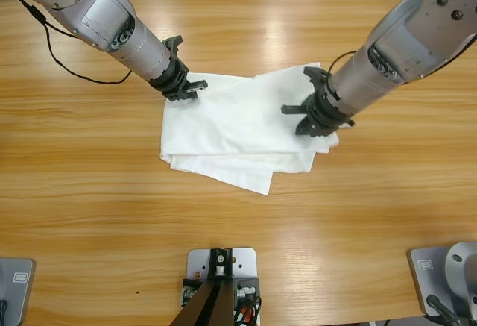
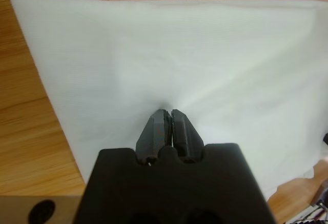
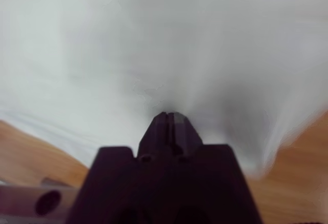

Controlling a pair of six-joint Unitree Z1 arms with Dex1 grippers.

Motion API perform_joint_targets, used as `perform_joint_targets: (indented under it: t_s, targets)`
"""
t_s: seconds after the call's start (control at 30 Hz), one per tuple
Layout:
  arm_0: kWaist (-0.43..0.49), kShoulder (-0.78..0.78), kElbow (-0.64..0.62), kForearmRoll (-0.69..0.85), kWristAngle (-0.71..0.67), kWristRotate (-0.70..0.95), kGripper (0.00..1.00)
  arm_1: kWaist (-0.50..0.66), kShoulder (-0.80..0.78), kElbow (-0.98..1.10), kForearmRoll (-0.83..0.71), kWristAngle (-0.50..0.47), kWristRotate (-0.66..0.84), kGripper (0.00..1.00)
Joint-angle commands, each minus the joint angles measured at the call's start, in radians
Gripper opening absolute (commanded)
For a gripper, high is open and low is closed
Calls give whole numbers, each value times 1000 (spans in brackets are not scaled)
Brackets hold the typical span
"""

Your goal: Fold clothes

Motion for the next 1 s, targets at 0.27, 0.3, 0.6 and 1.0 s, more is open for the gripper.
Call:
perform_joint_targets:
  t_s: [0.27, 0.3, 0.6, 1.0]
  targets:
    - [23, 19, 39, -8, -13, 13, 0, 0, -80, 101, 73, -63, 94, 0]
    - [26, 21, 45, -9, -13, 13, 0, 10, -95, 107, 86, -64, 114, 0]
    - [49, -46, 47, -12, -13, 13, 0, 51, -194, 113, 142, -101, 216, 0]
    - [-60, -212, 204, -111, -41, -49, 0, -20, -49, -225, 57, 60, -23, 0]
